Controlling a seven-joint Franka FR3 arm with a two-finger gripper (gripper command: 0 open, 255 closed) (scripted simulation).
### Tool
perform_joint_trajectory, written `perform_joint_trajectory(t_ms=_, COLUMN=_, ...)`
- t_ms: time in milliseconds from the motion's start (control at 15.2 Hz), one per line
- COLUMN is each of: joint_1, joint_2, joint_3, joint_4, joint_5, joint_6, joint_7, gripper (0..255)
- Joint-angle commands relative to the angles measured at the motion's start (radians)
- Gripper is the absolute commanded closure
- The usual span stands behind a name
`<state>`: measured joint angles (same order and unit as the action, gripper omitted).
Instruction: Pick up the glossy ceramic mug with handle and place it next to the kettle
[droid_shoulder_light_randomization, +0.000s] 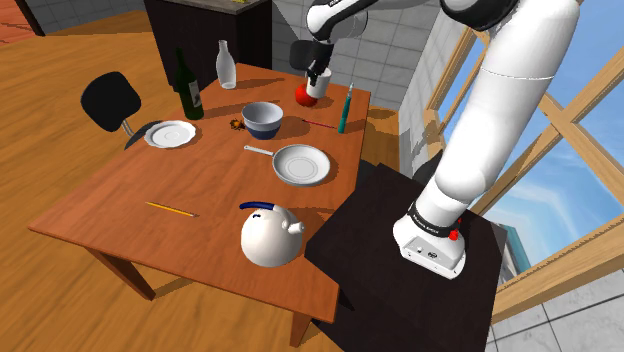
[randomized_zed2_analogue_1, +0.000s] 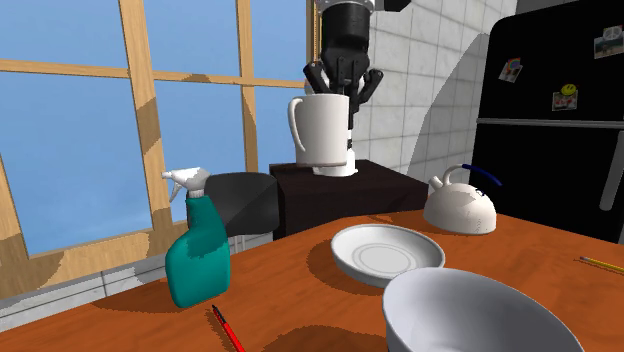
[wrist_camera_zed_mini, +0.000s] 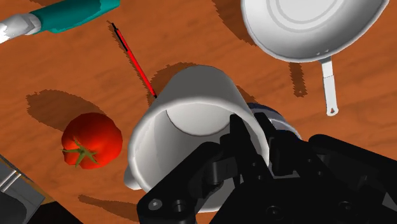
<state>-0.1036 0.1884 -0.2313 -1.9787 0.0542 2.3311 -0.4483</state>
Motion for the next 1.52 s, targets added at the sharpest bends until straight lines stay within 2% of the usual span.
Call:
perform_joint_trajectory(t_ms=0, joint_1=0.028, joint_2=-0.033, joint_3=0.011, joint_4=-0.042, joint_5=-0.021, joint_6=0.011, joint_7=0.05, gripper=255)
perform_joint_trajectory(t_ms=726, joint_1=0.176, joint_2=-0.163, joint_3=0.112, joint_4=-0.205, joint_5=-0.122, joint_6=0.039, joint_7=0.36, gripper=255)
perform_joint_trajectory(t_ms=1452, joint_1=0.311, joint_2=-0.186, joint_3=0.245, joint_4=-0.227, joint_5=-0.182, joint_6=0.016, joint_7=0.666, gripper=255)
